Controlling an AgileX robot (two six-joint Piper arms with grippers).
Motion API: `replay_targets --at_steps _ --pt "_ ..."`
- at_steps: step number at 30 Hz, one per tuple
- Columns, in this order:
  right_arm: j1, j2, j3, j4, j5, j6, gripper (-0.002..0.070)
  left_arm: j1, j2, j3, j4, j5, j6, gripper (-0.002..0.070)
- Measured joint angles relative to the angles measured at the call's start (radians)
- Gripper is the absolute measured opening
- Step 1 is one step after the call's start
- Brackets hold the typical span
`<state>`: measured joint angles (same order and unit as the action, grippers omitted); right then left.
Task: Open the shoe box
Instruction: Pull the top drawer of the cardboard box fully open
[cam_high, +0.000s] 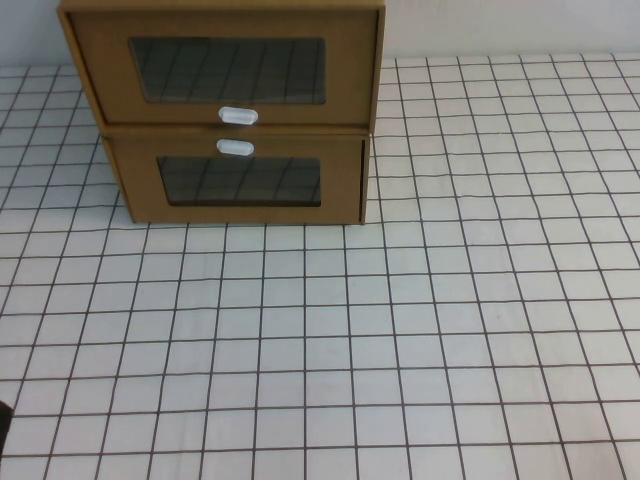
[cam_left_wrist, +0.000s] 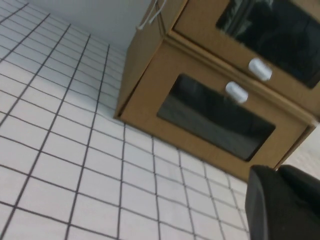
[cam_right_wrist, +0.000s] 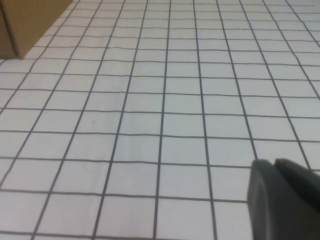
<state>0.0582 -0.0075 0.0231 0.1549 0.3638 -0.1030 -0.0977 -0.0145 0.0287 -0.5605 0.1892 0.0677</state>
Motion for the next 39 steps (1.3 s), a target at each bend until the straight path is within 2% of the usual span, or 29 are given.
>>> replay_targets --at_steps 3,8,13,17,21,28,34,39 --pt "0.0 0.0 0.0 0.0 0.0 0.0 -0.0013 0.0 0.0 0.0 -0.092 -0.043 -0.003 -0.0002" --pt "0.0 0.0 0.0 0.0 0.0 0.0 -0.0013 0.0 0.0 0.0 -0.123 -0.075 0.001 -0.0002" --pt "0.0 0.0 0.0 0.0 0.0 0.0 -0.0013 -0.017 0.0 -0.036 -0.127 0.006 0.029 -0.0002" --pt "0.0 0.0 0.0 0.0 0.0 0.0 -0.0013 -0.064 0.027 -0.173 -0.124 0.085 0.139 -0.0002" --pt "0.0 0.0 0.0 0.0 0.0 0.0 -0.0013 -0.09 0.205 -0.365 -0.086 0.243 0.23 -0.0002" --pt "0.0 0.0 0.0 0.0 0.0 0.0 -0.0013 -0.09 0.61 -0.822 -0.053 0.465 0.374 -0.0002" --pt "0.0 0.0 0.0 0.0 0.0 0.0 -0.0013 -0.09 1.005 -1.292 0.047 0.639 0.415 -0.0002" --pt "0.0 0.0 0.0 0.0 0.0 0.0 -0.0013 -0.09 1.302 -1.625 0.075 0.76 0.468 -0.0002"
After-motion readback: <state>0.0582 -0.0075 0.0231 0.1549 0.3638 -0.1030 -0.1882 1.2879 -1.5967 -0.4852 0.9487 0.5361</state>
